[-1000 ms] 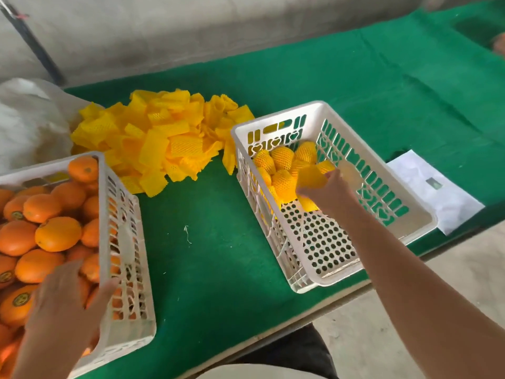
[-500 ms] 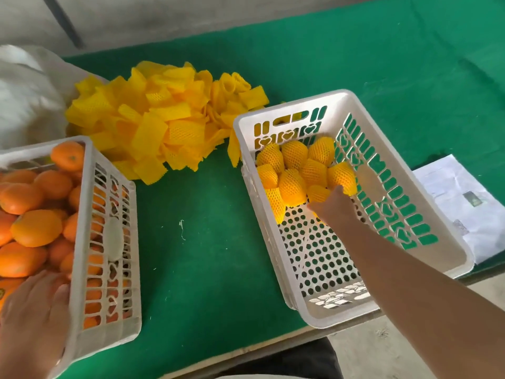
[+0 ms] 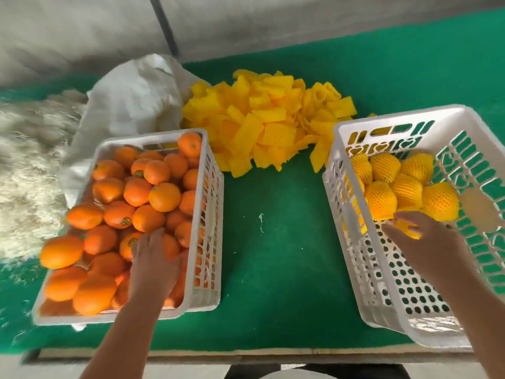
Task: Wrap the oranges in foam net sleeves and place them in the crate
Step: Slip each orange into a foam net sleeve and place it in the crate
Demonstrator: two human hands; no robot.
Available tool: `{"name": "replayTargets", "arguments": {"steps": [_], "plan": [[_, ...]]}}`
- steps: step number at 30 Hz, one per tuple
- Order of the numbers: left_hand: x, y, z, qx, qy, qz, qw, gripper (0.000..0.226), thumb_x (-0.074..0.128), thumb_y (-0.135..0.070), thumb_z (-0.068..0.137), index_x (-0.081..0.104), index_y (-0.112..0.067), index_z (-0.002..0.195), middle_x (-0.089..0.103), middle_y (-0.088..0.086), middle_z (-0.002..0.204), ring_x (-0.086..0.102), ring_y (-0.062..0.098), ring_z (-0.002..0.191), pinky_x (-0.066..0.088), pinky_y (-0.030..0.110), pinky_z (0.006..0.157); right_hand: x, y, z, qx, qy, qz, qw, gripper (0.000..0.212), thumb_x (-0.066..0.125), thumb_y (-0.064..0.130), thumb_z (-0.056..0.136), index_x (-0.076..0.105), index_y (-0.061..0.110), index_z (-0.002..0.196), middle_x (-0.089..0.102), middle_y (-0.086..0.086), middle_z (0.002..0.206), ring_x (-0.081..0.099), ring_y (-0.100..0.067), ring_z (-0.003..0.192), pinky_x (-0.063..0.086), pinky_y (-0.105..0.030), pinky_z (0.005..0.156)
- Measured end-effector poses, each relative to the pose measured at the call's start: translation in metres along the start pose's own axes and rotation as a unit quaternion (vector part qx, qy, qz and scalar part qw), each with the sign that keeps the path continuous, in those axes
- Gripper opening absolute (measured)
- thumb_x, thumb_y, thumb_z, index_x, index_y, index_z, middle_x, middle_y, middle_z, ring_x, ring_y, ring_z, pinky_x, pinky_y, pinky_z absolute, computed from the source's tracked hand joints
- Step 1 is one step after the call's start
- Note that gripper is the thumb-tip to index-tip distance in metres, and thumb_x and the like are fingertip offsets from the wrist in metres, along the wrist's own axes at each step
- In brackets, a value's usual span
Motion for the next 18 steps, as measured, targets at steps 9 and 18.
{"name": "replayTargets", "arguments": {"steps": [9, 18], "plan": [[-0.012, 0.025, 0.004, 0.052, -0.033, -0.107, 0.992, 0.059, 0.084, -0.028, 0.087, 0.048, -0.030, 0.134, 0.060, 0.000, 0.129, 0.048, 0.030, 0.128, 0.050, 0.049, 0.103, 0.051, 0.028, -0.053, -0.005, -0.004, 0.038, 0.999, 0.044, 0.073, 0.051, 0.093, 0.048, 0.040, 0.128, 0.063, 0.017, 0.102, 0.067, -0.016, 0.077, 0.054, -0.041, 0.062], [-0.036, 0.038, -0.014, -0.122, 0.039, -0.598, 0.791, 0.036, 0.077, -0.036, 0.094, 0.065, -0.046, 0.126, 0.070, -0.007, 0.127, 0.073, 0.021, 0.111, 0.064, 0.045, 0.085, 0.065, 0.030, -0.064, -0.004, -0.039, -0.021, 0.999, 0.061, 0.071, 0.051, 0.095, 0.038, 0.034, 0.143, 0.062, 0.009, 0.099, 0.067, -0.021, 0.065, 0.048, -0.031, 0.047]]}}
Point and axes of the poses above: each hand's wrist, its own z-axis towards the middle knuckle, its own x-axis out of the palm, y = z × x, the point moved 1 cm from there along z, towards the middle knuckle
